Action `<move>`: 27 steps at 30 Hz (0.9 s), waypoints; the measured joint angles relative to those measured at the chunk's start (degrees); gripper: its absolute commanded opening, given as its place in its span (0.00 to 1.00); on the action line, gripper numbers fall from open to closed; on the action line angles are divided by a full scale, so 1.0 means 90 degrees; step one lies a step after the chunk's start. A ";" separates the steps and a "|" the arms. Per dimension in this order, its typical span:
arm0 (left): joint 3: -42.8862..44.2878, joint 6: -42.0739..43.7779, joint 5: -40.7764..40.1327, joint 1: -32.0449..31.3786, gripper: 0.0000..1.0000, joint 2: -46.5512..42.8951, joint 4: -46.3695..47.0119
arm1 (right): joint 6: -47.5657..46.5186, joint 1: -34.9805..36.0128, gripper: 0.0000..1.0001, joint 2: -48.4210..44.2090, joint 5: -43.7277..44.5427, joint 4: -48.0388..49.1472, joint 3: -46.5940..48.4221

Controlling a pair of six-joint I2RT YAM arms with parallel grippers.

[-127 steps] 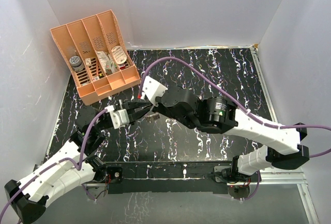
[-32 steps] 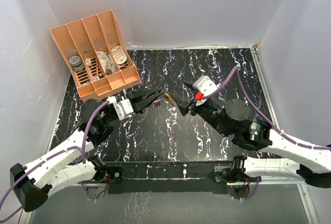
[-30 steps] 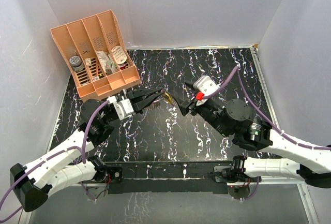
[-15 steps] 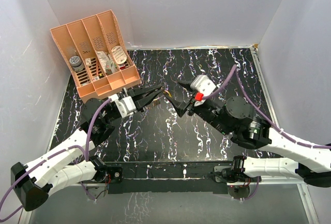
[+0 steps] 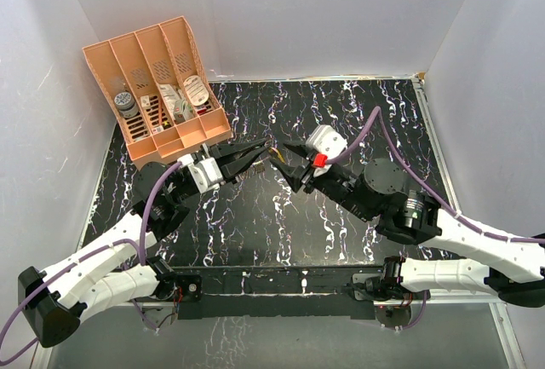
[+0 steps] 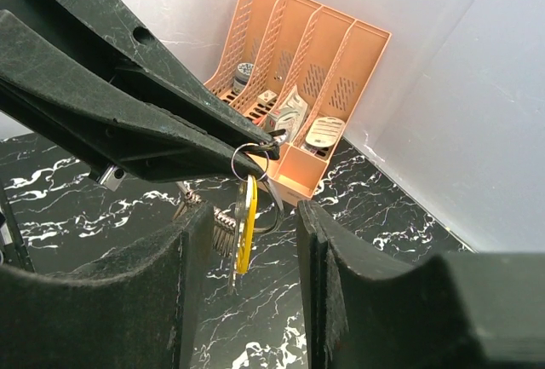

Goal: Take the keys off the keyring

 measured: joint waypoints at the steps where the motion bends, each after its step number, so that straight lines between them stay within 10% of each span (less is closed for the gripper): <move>1: 0.0000 -0.0015 0.0000 0.0000 0.00 0.0000 0.0005 | 0.0000 0.0000 0.41 0.0015 0.0002 0.0000 0.0000; 14: -0.0002 -0.0296 0.0136 0.0000 0.00 0.0073 0.0136 | -0.0017 0.0000 0.36 0.0092 0.0010 0.0078 0.0000; 20: -0.0002 -0.0427 0.0214 0.0000 0.00 0.0131 0.0260 | -0.0044 0.0000 0.00 0.0158 0.0034 0.0199 0.0007; 27: 0.0000 -0.0420 0.0182 0.0012 0.00 0.0170 0.0296 | -0.0058 0.0000 0.00 0.0185 0.0153 0.0189 0.0032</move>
